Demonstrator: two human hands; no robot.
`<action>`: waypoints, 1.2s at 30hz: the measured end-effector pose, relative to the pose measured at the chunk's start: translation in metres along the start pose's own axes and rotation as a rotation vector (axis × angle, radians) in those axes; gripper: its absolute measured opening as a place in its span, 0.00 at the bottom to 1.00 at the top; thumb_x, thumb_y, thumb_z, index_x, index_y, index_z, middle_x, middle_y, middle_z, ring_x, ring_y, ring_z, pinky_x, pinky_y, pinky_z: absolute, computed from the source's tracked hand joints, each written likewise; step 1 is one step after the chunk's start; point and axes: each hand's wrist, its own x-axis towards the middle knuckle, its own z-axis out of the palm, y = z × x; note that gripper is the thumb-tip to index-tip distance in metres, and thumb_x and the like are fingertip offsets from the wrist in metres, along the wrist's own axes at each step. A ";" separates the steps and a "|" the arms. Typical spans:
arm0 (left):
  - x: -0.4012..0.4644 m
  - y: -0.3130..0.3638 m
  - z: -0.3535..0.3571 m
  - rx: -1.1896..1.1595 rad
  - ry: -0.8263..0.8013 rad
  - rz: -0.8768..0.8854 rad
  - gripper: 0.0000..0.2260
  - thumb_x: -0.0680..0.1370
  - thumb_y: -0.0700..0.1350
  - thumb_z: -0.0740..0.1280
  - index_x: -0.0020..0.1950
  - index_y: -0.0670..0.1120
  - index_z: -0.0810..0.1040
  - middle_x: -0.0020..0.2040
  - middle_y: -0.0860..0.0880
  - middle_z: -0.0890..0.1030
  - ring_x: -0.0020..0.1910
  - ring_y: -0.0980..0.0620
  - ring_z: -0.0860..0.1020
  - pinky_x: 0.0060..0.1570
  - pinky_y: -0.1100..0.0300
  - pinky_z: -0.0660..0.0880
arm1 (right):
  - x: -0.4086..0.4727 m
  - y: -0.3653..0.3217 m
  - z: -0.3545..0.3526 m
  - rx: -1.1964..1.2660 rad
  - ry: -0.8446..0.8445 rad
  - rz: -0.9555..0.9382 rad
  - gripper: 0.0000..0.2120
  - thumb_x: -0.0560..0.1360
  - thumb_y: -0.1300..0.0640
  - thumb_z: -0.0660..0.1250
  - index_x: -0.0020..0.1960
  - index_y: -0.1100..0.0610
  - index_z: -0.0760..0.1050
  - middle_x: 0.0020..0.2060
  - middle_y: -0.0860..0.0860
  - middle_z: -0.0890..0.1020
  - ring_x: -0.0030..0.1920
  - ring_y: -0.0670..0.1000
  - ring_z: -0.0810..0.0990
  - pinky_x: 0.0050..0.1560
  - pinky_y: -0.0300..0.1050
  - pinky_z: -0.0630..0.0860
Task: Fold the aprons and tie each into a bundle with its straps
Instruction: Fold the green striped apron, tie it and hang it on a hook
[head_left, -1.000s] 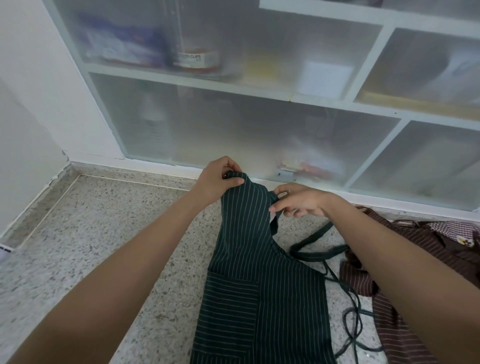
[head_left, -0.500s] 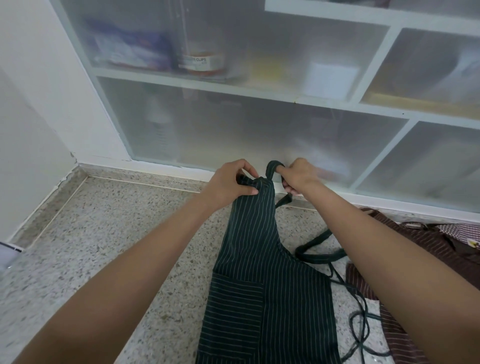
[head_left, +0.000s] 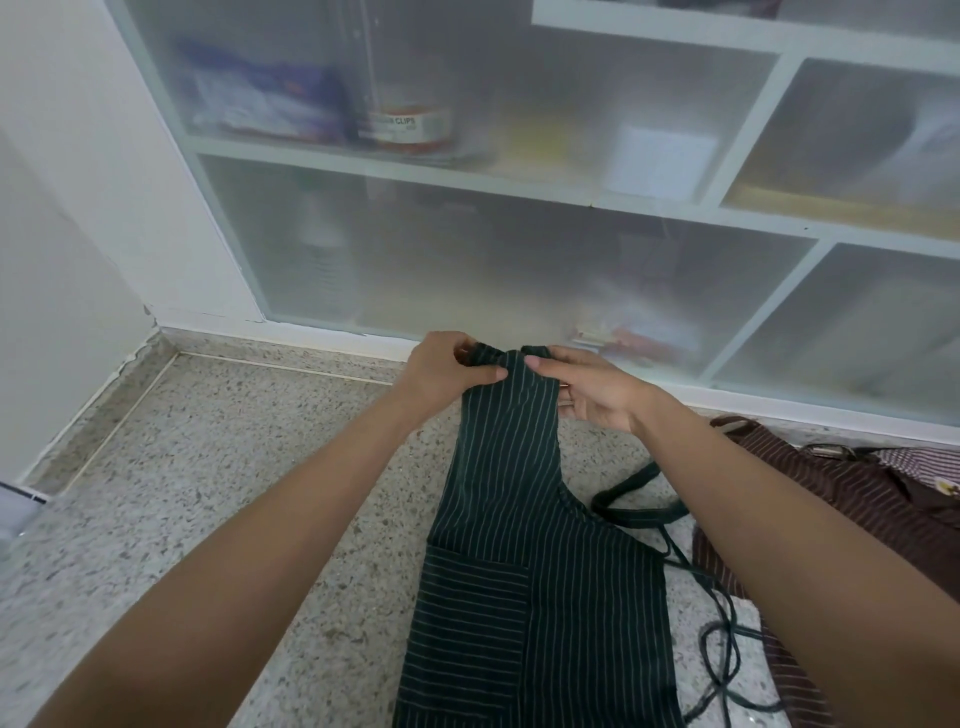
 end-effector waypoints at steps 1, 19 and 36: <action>0.000 -0.001 -0.001 -0.007 -0.036 -0.017 0.13 0.73 0.46 0.72 0.46 0.35 0.79 0.41 0.43 0.80 0.41 0.49 0.77 0.44 0.58 0.71 | -0.001 0.001 0.001 0.062 -0.001 -0.022 0.22 0.73 0.54 0.69 0.65 0.58 0.71 0.55 0.55 0.81 0.54 0.54 0.80 0.57 0.50 0.77; -0.012 0.004 -0.002 -0.162 -0.114 -0.173 0.10 0.77 0.47 0.67 0.55 0.44 0.78 0.50 0.47 0.80 0.48 0.52 0.78 0.46 0.58 0.76 | -0.014 0.008 0.017 0.179 0.337 -0.102 0.19 0.68 0.65 0.73 0.57 0.58 0.74 0.46 0.53 0.79 0.44 0.48 0.75 0.46 0.40 0.75; -0.015 0.019 0.012 0.350 -0.133 0.459 0.25 0.78 0.33 0.57 0.70 0.56 0.69 0.70 0.53 0.69 0.70 0.55 0.62 0.69 0.55 0.59 | -0.031 -0.006 0.018 -0.144 0.132 -0.028 0.07 0.74 0.61 0.69 0.51 0.58 0.76 0.42 0.49 0.82 0.40 0.44 0.79 0.41 0.36 0.72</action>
